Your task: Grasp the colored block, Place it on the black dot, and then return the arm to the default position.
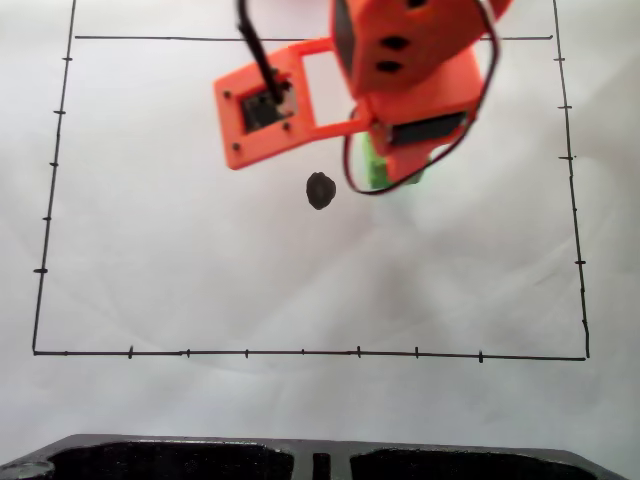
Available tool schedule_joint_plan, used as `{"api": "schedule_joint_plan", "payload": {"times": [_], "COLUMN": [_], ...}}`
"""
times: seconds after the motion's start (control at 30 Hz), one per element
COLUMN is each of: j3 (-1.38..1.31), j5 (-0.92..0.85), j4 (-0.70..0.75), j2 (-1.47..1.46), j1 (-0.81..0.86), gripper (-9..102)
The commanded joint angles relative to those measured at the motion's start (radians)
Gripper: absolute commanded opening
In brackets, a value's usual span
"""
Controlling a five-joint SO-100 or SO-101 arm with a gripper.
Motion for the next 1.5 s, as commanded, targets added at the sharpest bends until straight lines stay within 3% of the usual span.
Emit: {"api": "schedule_joint_plan", "payload": {"times": [0.0, 0.4, 1.17, 1.47], "j3": [-0.037, -0.034, -0.034, -0.028], "j5": [-0.029, -0.121, -0.133, -0.135], "j4": [0.015, -0.032, -0.084, -0.052], "j2": [0.058, 0.031, -0.074, -0.049], "j1": [0.057, 0.183, 0.209, 0.207], "gripper": [7, 7, 7, 20]}}
